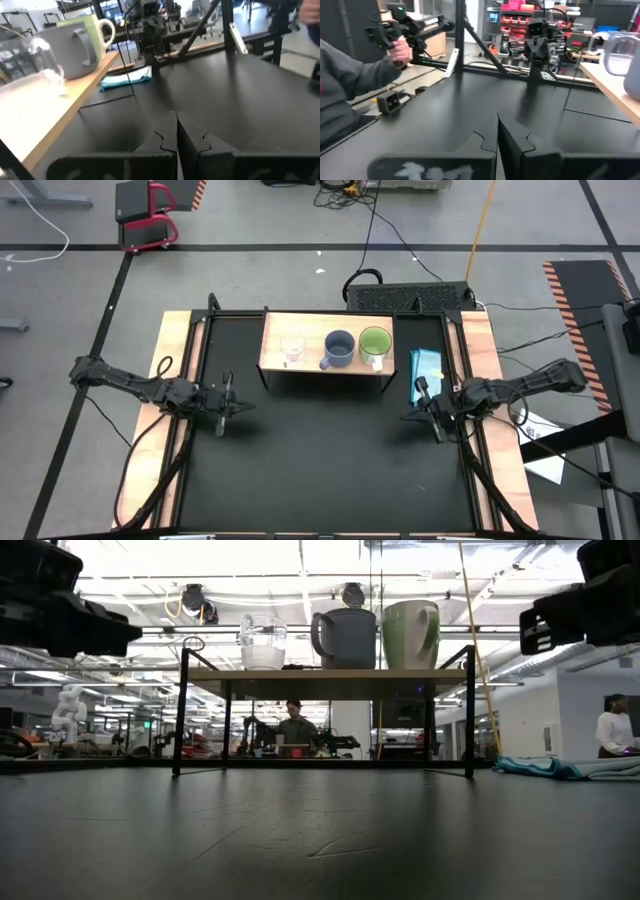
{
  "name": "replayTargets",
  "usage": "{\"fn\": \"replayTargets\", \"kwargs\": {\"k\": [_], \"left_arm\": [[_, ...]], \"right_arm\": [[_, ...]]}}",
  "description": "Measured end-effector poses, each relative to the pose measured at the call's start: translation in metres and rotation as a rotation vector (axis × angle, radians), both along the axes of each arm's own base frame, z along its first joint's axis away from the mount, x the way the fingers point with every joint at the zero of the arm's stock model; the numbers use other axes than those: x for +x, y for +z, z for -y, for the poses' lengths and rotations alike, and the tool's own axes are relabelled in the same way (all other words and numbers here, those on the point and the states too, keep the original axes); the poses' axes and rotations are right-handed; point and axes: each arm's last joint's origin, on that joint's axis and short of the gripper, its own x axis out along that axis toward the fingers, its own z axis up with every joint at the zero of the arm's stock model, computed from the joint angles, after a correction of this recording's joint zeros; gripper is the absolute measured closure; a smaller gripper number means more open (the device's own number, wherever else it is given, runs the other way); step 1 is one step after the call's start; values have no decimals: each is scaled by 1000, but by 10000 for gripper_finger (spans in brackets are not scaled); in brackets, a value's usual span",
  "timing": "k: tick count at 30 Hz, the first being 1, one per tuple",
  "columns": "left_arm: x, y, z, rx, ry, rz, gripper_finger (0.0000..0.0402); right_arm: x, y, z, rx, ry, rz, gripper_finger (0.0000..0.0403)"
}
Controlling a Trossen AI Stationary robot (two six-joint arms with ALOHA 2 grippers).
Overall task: Stack small to large cups/mugs on shelf
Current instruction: Return to Home Position
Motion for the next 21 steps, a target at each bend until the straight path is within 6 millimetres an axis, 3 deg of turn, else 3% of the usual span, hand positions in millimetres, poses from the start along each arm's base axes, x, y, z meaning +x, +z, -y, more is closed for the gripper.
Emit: {"fn": "replayTargets", "kwargs": {"k": [6, 16, 21], "left_arm": [[0, -4, -3, 64, 40, -34, 401], [2, -7, -21, 88, 205, -73, 401], [2, -9, -26, 48, 145, -91, 401]], "right_arm": [[5, -6, 4, -47, -135, -48, 403], [9, -5, 4, -79, -140, -37, 403], [9, -5, 4, -51, -140, -39, 403]]}}
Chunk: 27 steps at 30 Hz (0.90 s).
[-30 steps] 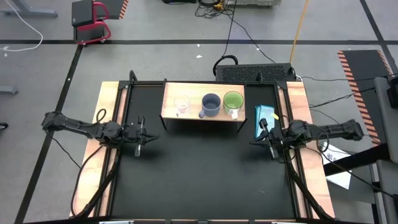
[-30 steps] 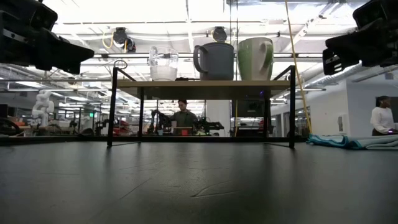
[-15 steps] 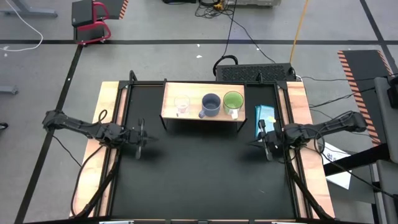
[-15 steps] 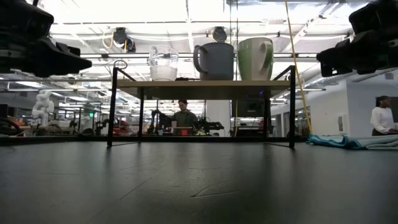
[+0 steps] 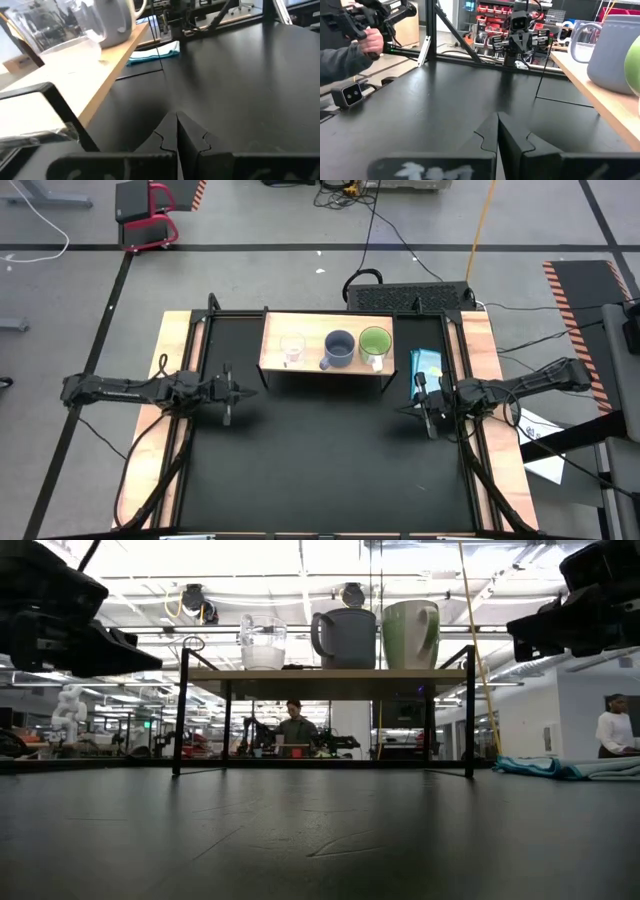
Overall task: Stack small to large cups/mugs on shelf
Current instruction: Return to Home Position
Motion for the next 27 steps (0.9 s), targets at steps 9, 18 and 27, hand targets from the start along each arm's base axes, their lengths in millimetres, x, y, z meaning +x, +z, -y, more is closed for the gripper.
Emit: {"fn": "replayTargets", "kwargs": {"k": [9, 18, 27], "left_arm": [[-1, -3, -7, -40, -56, -27, 401], [-1, -3, -9, -99, -45, -26, 397], [-2, -4, -11, -201, 58, -30, 386]], "right_arm": [[0, 0, 1, 47, 28, -8, 403], [1, -1, 2, 32, 20, -14, 403], [1, -1, 2, 32, 20, -14, 403]]}}
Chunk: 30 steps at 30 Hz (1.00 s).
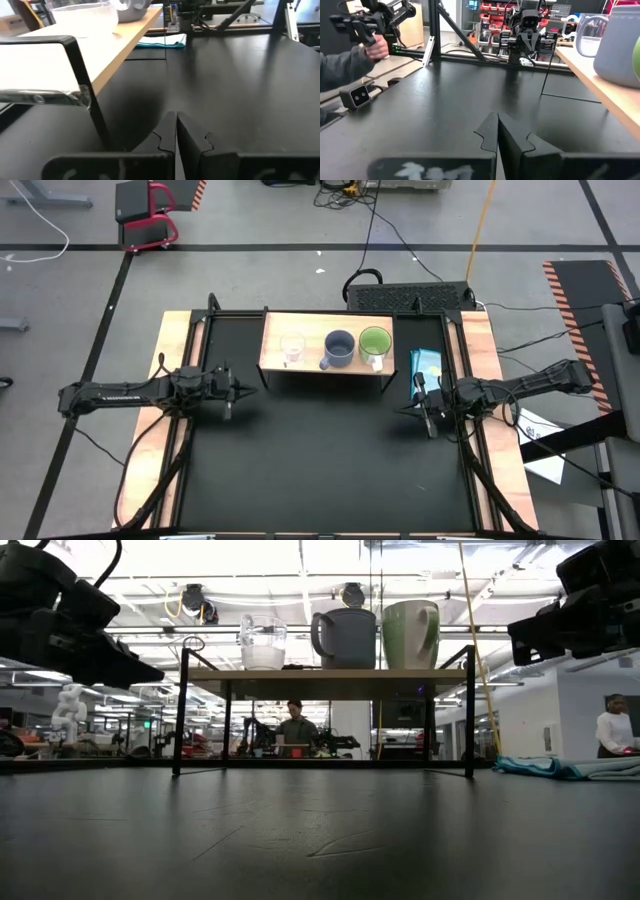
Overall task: Stack small to large cups/mugs on shelf
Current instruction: Return to Home Position
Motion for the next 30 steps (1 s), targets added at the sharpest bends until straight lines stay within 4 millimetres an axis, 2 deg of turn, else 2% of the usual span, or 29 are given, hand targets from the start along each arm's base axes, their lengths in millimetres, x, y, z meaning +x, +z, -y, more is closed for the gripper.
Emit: {"fn": "replayTargets", "kwargs": {"k": [5, 17, 25, 30], "left_arm": [[0, -1, -1, 2, 25, -7, 377], [0, -1, -1, 1, 26, -11, 399], [0, -1, -1, 1, 26, -12, 373], [0, -1, -1, 1, 26, -12, 371]], "right_arm": [[0, 0, 0, 58, -5, -10, 403], [0, 0, 0, 94, -9, -17, 403], [0, 0, 0, 94, -9, -17, 403], [0, 0, 0, 95, -9, -17, 403]]}}
